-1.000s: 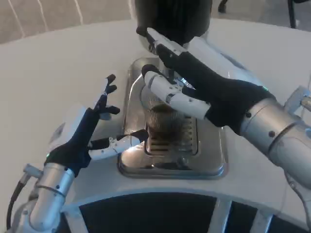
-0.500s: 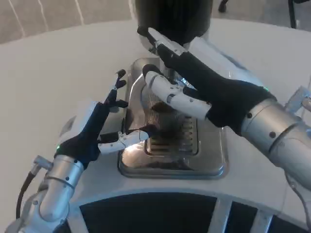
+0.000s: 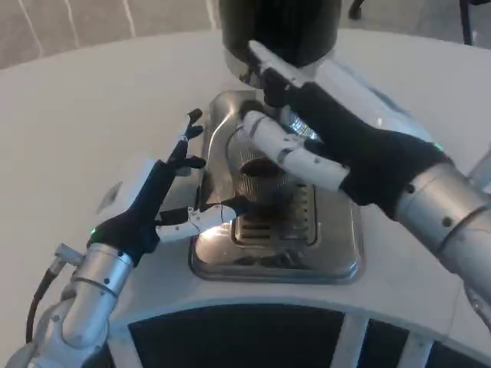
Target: Grasp the cup under the faucet to collect the drink, then remove the cup.
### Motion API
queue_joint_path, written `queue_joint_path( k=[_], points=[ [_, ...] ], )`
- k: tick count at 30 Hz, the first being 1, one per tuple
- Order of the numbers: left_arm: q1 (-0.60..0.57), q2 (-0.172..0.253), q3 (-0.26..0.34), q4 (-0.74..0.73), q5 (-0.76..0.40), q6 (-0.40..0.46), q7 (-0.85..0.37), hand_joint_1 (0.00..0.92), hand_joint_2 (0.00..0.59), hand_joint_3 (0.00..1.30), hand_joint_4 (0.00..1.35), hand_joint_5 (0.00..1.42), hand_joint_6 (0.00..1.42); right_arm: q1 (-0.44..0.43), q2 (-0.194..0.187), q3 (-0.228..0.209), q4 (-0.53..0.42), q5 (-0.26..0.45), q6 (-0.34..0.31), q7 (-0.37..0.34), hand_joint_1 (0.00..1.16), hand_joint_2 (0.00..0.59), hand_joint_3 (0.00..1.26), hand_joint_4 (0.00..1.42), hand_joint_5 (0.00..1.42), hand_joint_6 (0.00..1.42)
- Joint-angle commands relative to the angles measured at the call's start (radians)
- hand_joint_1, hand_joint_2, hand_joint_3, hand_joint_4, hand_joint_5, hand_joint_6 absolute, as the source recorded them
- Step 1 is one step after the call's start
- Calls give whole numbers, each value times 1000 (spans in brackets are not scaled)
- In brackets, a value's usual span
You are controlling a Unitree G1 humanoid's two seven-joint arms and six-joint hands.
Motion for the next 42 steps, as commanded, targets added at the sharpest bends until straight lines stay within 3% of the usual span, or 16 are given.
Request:
queue_joint_path(
  k=[1, 9, 19, 22, 26, 29, 33, 38, 42],
  points=[
    [-2, 12, -2, 11, -10, -18, -16, 407, 73, 0, 28, 291, 295, 55, 2, -39, -66, -7, -26, -7, 0, 563, 0, 0, 0, 0],
    [3, 10, -9, 14, -4, -22, -30, 398, 72, 0, 25, 290, 295, 146, 10, -135, -125, -23, -77, -62, 0, 561, 0, 0, 0, 0],
    [-2, 8, -17, 22, -5, -15, -38, 387, 74, 0, 25, 290, 300, 274, 33, -208, -175, -35, -179, -113, 0, 564, 0, 0, 0, 0],
    [-7, 8, -17, 24, -6, -14, -41, 386, 74, 0, 28, 290, 300, 325, 24, -234, -210, -44, -185, -102, 0, 564, 0, 0, 0, 0],
    [-16, 8, -16, 34, -10, -15, -48, 385, 74, 0, 32, 292, 300, 429, -8, -311, -301, -60, -174, -66, 0, 564, 0, 0, 0, 0],
    [-22, 9, -18, 43, -10, -17, -50, 384, 75, 0, 33, 296, 301, 489, -18, -379, -318, -60, -192, -40, 0, 564, 0, 0, 0, 0],
    [-33, 7, -19, 57, -13, -17, -51, 384, 75, 0, 34, 300, 301, 575, -15, -438, -318, -62, -240, -1, 0, 564, 0, 0, 0, 0],
    [-50, 5, -19, 74, -15, -19, -49, 381, 73, 0, 35, 304, 301, 659, 4, -475, -318, -82, -287, 49, 0, 564, 0, 0, 0, 0],
    [-63, 3, -15, 84, -19, -26, -42, 379, 72, 1, 35, 304, 301, 713, 14, -461, -318, -109, -298, 89, 0, 564, 0, 0, 0, 0]
  ],
)
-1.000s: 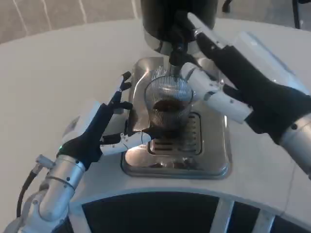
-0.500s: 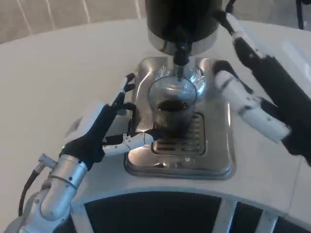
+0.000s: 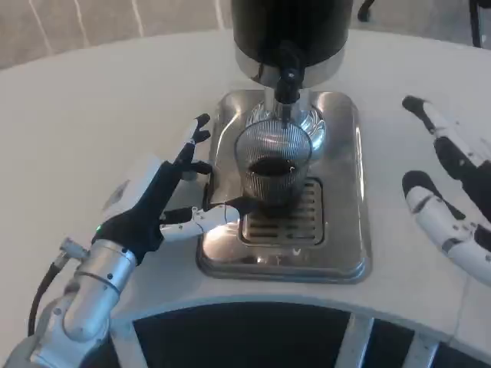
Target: Grasp the cup under the faucet to collect the drink, then remove the cup.
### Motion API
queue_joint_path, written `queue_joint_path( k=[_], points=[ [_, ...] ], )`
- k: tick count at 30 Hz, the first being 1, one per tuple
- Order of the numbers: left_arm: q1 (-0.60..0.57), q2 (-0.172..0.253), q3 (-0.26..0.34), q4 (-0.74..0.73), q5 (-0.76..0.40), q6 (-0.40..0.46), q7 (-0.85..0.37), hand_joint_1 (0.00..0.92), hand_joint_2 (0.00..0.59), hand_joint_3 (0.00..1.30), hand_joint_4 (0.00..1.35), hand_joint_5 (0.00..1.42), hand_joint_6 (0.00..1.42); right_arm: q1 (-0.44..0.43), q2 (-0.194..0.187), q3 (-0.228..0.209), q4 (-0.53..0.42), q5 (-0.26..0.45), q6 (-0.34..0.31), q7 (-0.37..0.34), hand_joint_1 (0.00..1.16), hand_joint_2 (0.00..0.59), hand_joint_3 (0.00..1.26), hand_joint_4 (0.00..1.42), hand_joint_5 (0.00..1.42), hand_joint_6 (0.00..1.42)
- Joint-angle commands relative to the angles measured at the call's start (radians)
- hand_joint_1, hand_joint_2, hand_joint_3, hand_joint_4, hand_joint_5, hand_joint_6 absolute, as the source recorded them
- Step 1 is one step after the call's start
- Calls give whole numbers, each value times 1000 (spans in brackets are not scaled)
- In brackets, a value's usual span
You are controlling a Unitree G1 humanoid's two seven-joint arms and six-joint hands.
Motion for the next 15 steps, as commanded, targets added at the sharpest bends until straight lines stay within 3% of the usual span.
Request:
queue_joint_path(
  k=[1, 8, 15],
  points=[
    [-23, 2, 2, 17, -9, -17, 3, 379, 72, 1, 35, 304, 301, 69, 14, 20, -15, -34, -25, 49, 0, 564, 0, 0, 0, 0],
    [-28, 11, 12, 6, -17, -28, 14, 370, 74, 4, 35, 303, 301, 117, 38, 44, -15, -72, -38, 82, 0, 564, 2, 0, 0, 0],
    [-24, 17, 27, -11, -31, -38, 15, 366, 75, 13, 28, 292, 289, 168, 91, 42, -15, -102, -92, 107, 0, 564, 4, 0, 0, 0]
  ],
)
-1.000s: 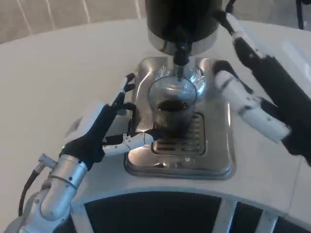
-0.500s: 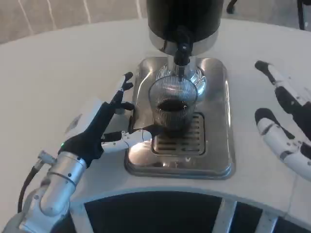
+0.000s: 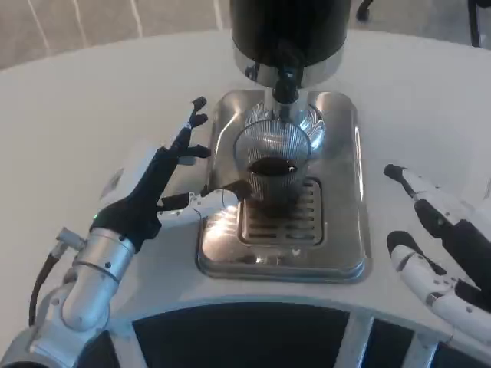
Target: Grasp the cup under the faucet to collect the drink, then remove the cup.
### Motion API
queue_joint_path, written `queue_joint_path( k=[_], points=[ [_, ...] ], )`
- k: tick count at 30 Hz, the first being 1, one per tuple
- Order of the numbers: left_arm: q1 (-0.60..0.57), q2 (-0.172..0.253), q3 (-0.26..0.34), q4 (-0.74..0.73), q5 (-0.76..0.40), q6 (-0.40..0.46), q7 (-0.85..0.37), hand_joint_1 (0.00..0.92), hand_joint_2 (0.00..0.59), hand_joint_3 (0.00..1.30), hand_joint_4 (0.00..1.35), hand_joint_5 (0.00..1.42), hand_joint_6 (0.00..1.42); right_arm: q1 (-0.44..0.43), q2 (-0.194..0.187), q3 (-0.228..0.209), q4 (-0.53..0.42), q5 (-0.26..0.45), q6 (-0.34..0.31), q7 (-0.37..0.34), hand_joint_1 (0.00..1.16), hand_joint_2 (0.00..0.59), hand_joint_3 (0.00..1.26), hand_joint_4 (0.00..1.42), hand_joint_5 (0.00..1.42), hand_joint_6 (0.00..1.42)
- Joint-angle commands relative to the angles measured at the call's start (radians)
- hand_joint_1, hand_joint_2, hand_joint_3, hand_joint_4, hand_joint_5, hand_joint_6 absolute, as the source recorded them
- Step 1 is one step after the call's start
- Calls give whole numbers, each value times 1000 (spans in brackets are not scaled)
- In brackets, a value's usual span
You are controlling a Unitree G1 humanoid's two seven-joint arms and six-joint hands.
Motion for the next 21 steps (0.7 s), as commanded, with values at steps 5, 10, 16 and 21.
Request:
queue_joint_path(
  k=[5, 10, 16, 21],
  points=[
    [9, 6, 17, -17, -18, -29, -5, 365, 75, 29, 14, 285, 280, 98, 67, 10, -14, -57, -103, 43, 0, 564, 4, 0, 0, 0],
    [9, 1, 17, -14, -22, -42, -19, 365, 75, 43, 5, 281, 279, 128, 113, 2, -14, -97, -157, 58, 0, 564, 4, 0, 0, 0],
    [3, -10, 12, -3, -35, -59, -59, 365, 75, 44, 3, 276, 279, 186, 127, 31, -14, -195, -165, 77, 0, 564, 0, 0, 0, 0],
    [-5, -15, 10, 17, -51, -88, -89, 365, 75, 43, 3, 275, 279, 198, 133, 68, -13, -243, -141, 99, 0, 574, 0, 0, 0, 0]
  ],
)
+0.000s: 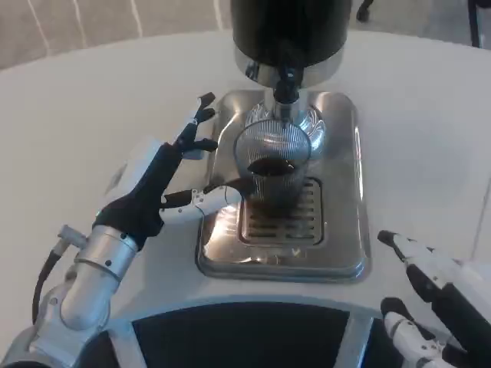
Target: Grasp the cup under the faucet to collect the drink, then remove the cup.
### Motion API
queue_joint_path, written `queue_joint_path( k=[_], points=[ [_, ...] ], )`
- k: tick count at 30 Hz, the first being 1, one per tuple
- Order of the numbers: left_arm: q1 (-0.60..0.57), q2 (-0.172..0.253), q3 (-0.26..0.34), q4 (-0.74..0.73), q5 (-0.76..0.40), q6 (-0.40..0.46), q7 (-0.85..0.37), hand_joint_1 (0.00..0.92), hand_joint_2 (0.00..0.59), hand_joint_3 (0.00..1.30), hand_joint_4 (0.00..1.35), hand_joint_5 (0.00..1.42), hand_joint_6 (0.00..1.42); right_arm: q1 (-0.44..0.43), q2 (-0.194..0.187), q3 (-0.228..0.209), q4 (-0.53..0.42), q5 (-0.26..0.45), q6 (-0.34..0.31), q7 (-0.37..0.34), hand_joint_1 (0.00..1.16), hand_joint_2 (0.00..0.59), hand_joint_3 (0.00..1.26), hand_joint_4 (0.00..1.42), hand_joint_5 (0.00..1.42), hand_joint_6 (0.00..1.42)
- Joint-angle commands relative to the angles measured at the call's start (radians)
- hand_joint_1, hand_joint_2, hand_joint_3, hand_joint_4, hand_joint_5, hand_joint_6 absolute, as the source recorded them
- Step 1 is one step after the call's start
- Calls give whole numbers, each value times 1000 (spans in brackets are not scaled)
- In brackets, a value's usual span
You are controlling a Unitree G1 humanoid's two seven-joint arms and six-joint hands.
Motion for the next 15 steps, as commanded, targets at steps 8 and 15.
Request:
queue_joint_path(
  k=[8, 15],
  points=[
    [-28, -17, -12, 56, -14, -63, -66, 365, 75, 43, 3, 276, 281, 1, 36, 77, 10, -76, 35, 20, 0, 586, 4, 0, 0, 0],
    [-58, -29, -20, 101, -15, -53, -89, 388, 72, 50, 0, 297, 322, 4, 30, 80, 12, -73, 36, 26, 0, 586, 7, 0, 0, 0]
  ],
)
